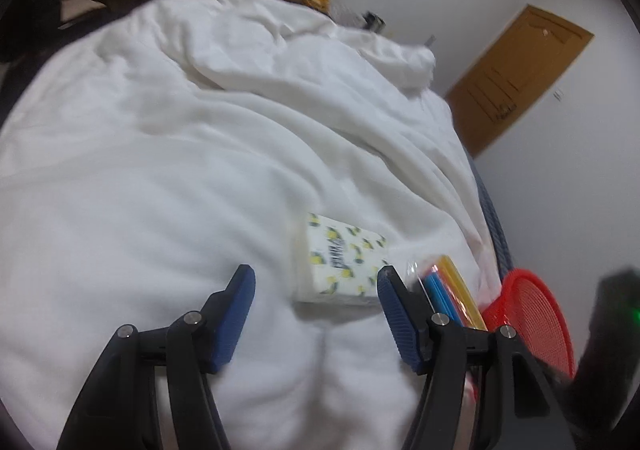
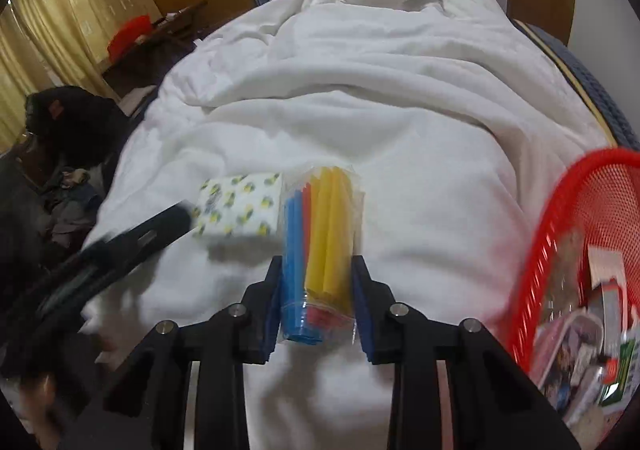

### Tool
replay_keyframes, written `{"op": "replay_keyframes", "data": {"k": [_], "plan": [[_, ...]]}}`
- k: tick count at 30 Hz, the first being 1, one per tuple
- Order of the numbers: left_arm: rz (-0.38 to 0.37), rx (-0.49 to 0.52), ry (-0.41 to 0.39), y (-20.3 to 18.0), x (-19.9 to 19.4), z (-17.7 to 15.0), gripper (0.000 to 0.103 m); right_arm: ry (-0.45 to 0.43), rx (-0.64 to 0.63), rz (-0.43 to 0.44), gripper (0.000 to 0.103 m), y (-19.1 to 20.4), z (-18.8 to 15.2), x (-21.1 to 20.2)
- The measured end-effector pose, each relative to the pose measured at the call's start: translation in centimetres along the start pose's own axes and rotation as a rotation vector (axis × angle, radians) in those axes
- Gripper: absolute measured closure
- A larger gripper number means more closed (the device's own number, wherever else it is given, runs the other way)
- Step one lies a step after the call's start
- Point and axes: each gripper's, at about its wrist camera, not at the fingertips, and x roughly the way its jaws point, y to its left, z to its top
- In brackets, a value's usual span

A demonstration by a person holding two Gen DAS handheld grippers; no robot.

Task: Organize soft objects
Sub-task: 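Grasp the blue-and-yellow clip bag with the right tool, then grasp the lemon-print tissue pack with the left tool while the right tool holds the clips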

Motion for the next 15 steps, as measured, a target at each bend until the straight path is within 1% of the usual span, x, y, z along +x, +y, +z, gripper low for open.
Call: {"op": "replay_keyframes", "data": {"k": [2,4,6,7,10,14,15], "plan": [[-0.028,0.012,0.041,-0.5,0.9,0.4,0.037,-0.003,-0.022,0.004,0.073,0.1,-0.9,-1.0],[-0.042,0.003,0.053,-0.6,1.3,0.5,0.037,-0.014,-0.044,0.005,0.073,0.3,-1.7,-2.0],[-0.049,-0.028,0.083,-0.3,1.9,0.6,0.037,-0.024,-0.059,-0.002,0.073,0.5,-2.1,-2.4],[-0.051,-0.049,0.085,0.0,2.0,0.6,0.037,-0.025,-0.068,-0.008,0.073,0.6,-2.3,-2.4],[-0.066,-0.063,0.1,0.2,2.5,0.7,0.037,-0.023,-0.055,-0.016,0.073,0.2,-2.7,-1.9],[-0.105,-0.073,0.143,-0.6,3.4,1.0,0.037,-0.017,-0.023,-0.009,0.073,-0.7,-3.1,-1.6],[-0.098,-0.065,0.149,-0.9,3.6,1.1,0.037,-0.015,-0.013,-0.005,0.073,-1.0,-3.2,-1.6]]}}
